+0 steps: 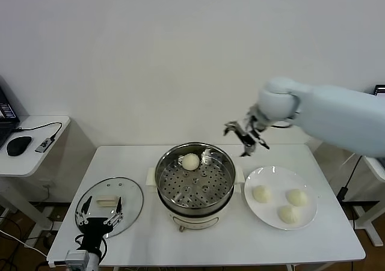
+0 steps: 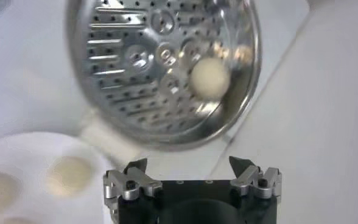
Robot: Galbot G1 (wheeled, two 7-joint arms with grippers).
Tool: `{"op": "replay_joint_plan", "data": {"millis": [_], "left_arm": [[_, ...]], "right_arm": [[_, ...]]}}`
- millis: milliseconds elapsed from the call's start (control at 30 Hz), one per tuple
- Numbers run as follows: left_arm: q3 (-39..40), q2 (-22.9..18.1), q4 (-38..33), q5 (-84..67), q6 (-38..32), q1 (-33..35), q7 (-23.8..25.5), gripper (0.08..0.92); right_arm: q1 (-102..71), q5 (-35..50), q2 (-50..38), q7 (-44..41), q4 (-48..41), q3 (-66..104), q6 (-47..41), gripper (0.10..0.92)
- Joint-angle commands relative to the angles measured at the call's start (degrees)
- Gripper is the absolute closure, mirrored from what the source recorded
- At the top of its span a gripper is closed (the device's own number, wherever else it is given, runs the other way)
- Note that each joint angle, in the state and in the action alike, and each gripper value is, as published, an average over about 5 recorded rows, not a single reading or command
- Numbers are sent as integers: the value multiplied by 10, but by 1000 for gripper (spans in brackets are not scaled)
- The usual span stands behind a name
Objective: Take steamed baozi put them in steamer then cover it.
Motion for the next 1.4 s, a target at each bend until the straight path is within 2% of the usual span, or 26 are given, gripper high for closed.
{"op": "replay_joint_plan", "data": {"millis": [33, 300, 633, 900, 1400], "left_arm": [[1, 1, 1, 2, 1, -1, 0, 177], [-1, -1, 1, 5, 9, -7, 1, 177], [-3, -1, 5, 11, 16, -9, 0, 177], [-9, 1, 11, 11, 17, -10, 0, 177], [-8, -4, 11, 16, 15, -8, 0, 177]], "right_arm": [[-17, 7, -134, -14, 63, -7, -80, 203], [-185, -63, -143, -4, 26, 74, -71, 203], [-357, -117, -83, 10, -47, 195, -74, 203], [-405, -124, -17, 21, -124, 235, -58, 203], [-426, -134, 46, 41, -180, 262, -50, 203]]}}
